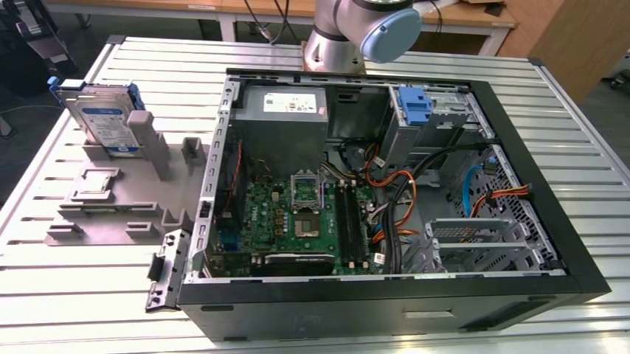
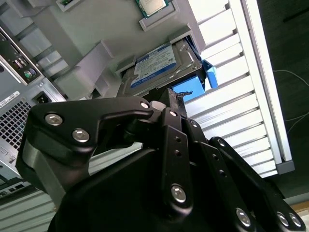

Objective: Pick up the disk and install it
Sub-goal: 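Pick up the disk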

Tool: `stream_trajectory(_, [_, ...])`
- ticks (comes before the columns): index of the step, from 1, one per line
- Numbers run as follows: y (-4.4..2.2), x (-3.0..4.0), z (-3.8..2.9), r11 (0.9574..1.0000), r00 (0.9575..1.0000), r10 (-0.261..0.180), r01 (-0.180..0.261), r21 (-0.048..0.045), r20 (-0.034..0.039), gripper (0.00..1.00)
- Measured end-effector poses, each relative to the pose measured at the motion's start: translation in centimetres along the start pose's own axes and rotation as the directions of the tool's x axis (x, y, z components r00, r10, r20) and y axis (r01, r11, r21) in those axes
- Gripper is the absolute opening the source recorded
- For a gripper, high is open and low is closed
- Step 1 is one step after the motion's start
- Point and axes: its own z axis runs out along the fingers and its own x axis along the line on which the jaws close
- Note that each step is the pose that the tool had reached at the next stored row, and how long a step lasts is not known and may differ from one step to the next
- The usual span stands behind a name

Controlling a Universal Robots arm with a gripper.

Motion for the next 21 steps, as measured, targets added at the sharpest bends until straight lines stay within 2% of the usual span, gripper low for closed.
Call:
stream_trajectory(12, [-0.02,0.02,0.01,1.0,1.0,0.005,-0.005,-0.0002,0.0002,0.1])
stream_trajectory(16, [-0.09,0.05,0.05,0.9987,0.9987,0.051,-0.051,-0.0003,0.0021,0.1])
stream_trajectory(21, [-0.13,0.07,0.08,0.9941,0.9941,0.109,-0.109,-0.0007,0.0045,0.1])
